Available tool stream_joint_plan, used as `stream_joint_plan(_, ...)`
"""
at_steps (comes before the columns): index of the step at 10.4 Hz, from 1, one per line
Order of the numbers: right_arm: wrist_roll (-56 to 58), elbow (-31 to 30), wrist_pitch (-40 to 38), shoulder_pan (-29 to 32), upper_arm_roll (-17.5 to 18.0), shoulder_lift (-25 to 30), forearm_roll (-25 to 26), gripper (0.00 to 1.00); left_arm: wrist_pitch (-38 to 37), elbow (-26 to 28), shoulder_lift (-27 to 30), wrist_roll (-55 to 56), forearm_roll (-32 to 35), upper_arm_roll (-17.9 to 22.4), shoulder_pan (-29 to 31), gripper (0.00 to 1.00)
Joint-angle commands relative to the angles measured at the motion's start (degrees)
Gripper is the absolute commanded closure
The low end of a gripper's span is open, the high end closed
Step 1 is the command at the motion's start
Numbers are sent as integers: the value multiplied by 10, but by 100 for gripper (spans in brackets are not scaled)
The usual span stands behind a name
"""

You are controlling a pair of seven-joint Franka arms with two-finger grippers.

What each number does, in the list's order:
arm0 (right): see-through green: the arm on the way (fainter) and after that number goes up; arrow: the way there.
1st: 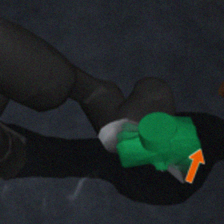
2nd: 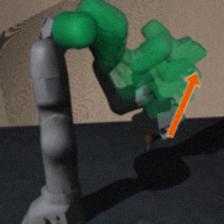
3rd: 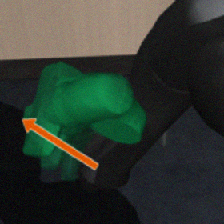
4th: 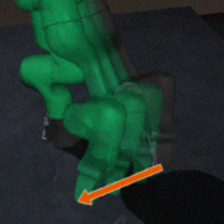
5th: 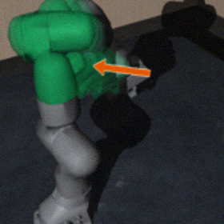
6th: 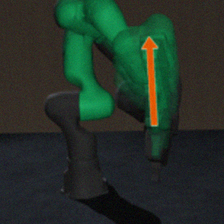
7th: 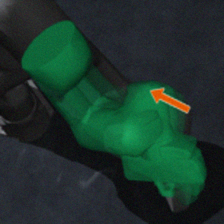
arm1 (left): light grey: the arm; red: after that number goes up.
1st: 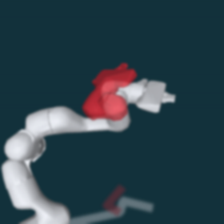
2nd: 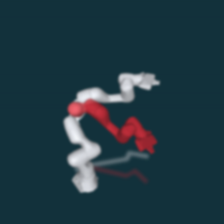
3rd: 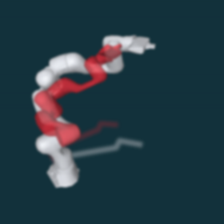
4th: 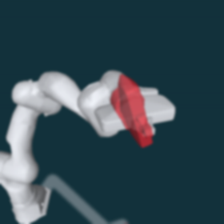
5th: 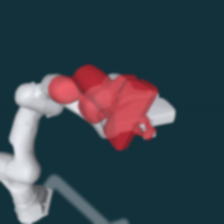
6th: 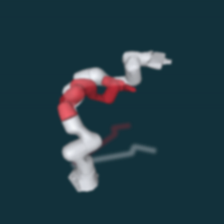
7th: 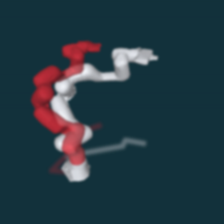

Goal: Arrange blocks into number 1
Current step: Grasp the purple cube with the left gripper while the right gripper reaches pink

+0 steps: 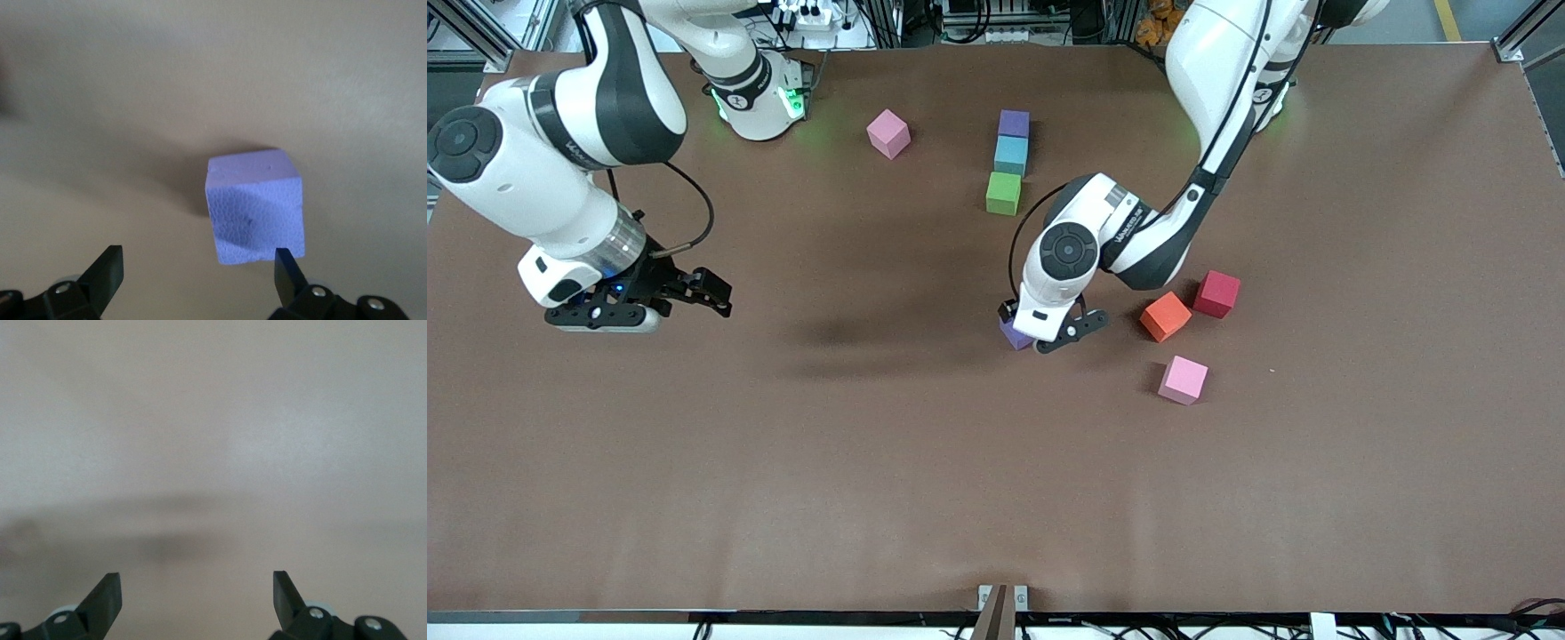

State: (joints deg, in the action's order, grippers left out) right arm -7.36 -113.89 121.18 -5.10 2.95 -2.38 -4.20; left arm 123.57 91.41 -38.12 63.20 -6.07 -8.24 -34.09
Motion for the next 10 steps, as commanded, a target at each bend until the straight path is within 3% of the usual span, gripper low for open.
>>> stream_joint_plan(1, 71, -15, -5, -52, -16, -17, 10, 0, 11, -16, -15, 8, -14, 3, -8, 0)
stream_joint_plan(5, 115, -140, -9, -153, -13, 21, 5, 0, 59, -18, -21, 6, -25, 9, -10, 0)
stream_joint_plan(8, 111, -221, -8, -218, 22, 97, 5, 0, 96, -19, -38, 6, -25, 13, -10, 0)
stream_joint_plan(10, 98, -251, -8, -260, 40, 111, 5, 0, 112, -19, -48, 7, -25, 13, -10, 0)
